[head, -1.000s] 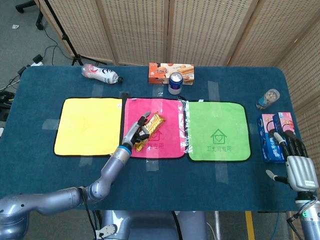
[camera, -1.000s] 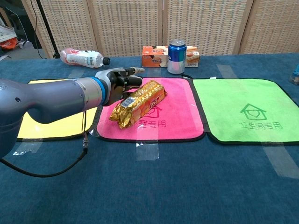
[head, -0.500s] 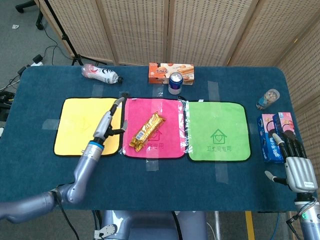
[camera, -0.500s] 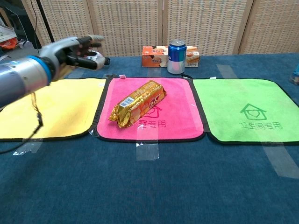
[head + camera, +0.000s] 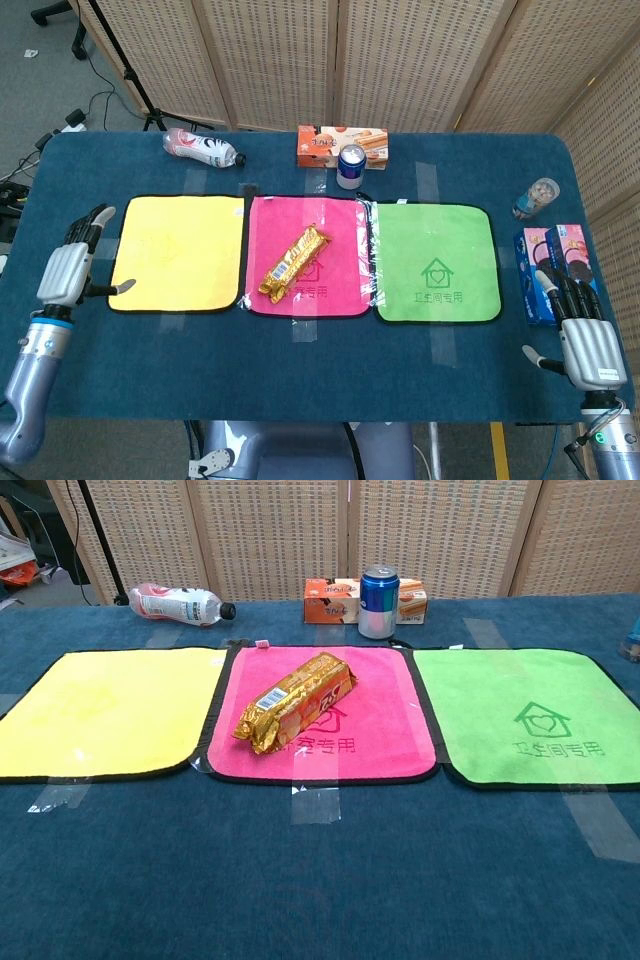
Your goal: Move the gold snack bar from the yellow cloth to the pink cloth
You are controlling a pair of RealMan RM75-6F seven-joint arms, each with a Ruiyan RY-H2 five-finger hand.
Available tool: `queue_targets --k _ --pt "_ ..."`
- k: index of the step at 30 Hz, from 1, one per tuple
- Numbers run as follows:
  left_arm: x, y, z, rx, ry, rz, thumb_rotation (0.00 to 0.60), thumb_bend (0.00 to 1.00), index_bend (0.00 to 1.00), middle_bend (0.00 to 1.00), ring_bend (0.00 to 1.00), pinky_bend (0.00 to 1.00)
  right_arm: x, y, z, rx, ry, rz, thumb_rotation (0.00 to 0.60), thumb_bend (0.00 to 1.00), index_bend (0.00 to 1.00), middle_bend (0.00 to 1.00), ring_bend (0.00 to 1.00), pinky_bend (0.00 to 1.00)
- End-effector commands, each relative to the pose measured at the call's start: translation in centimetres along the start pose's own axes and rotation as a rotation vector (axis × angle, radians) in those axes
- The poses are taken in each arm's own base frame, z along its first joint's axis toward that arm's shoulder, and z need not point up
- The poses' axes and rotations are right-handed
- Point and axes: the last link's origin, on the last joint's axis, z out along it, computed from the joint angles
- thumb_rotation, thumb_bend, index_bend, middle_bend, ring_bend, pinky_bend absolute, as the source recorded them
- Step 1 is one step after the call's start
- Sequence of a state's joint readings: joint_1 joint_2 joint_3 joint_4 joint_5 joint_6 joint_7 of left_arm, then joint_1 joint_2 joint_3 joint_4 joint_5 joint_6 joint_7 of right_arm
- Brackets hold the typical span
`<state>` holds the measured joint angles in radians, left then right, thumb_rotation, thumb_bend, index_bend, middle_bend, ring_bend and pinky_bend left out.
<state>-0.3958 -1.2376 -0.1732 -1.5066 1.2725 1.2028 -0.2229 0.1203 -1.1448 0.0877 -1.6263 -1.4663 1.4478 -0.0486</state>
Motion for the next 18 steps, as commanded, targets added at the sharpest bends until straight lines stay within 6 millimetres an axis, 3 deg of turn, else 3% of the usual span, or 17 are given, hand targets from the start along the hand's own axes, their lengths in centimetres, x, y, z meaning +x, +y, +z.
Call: queue_targets --k 1,7,18 --pt "0.9 -1.1 -2.8 0.004 0.007 0.049 0.6 0.0 0.0 0.0 0.0 0.0 0.0 0.0 0.0 -0.003 0.006 -0.008 0.6 0.0 0.0 0.0 0.0 0.0" --pt "1.9 -2.1 -5.8 0.024 0.032 0.12 0.6 0.0 0.0 0.0 0.0 0.0 0.1 0.0 -0.1 -0.001 0.033 -0.022 0.6 0.0 0.0 0.0 0.0 0.0" --pt "2.7 -2.3 -8.0 0.043 0.073 0.183 0.6 0.0 0.0 0.0 0.0 0.0 0.2 -0.1 -0.4 0.01 0.04 -0.023 0.6 0.0 0.0 0.0 0.0 0.0"
